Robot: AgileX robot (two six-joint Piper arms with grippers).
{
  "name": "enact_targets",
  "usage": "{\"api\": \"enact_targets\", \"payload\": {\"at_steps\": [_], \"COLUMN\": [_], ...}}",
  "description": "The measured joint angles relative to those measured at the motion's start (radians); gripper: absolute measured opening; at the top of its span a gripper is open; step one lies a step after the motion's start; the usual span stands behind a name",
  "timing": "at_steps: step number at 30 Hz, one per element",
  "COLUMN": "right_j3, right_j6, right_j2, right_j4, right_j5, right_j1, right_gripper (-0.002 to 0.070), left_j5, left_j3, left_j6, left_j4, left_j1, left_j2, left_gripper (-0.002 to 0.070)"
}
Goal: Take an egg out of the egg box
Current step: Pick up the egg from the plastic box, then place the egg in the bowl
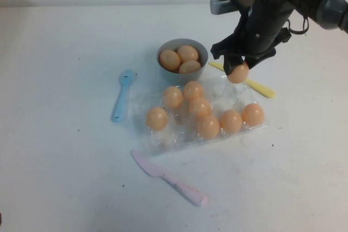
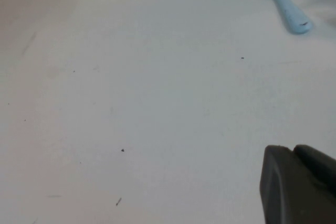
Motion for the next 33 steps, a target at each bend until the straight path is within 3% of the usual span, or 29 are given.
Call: {"api": "enact_targets", "payload": {"at_steps": [8, 23, 26, 30, 33], "right_j3": [-0.046, -0.054, -0.054, -0.054, -0.056], "right_j6": [-0.066, -0.292, -0.305, -0.308, -0.326], "right_j2": [-0.016, 0.133, 0.163, 0.192, 0.196], "right_j4": [0.065, 0.338, 0.348, 0.353, 0.355], "right_j5": [-0.012, -0.466, -0.521, -0.572, -0.583], "right_j1": [0.0, 0.0, 0.0, 0.0, 0.0], "right_gripper": [0.0343, 0.0351, 0.0389, 0.0501, 0.0547], "left_j5": [0.0, 0.0, 0.0, 0.0, 0.0], "left_j3": [0.0, 0.0, 0.0, 0.0, 0.0], "left_j6": [0.0, 0.0, 0.0, 0.0, 0.0], "left_j4": [0.0, 0.0, 0.0, 0.0, 0.0], "left_j1": [0.0, 0.0, 0.0, 0.0, 0.0], "left_j2": [0.0, 0.0, 0.0, 0.0, 0.0], "left_gripper": [-0.0006, -0.0006, -0.0006, -0.0006, -0.0006]}}
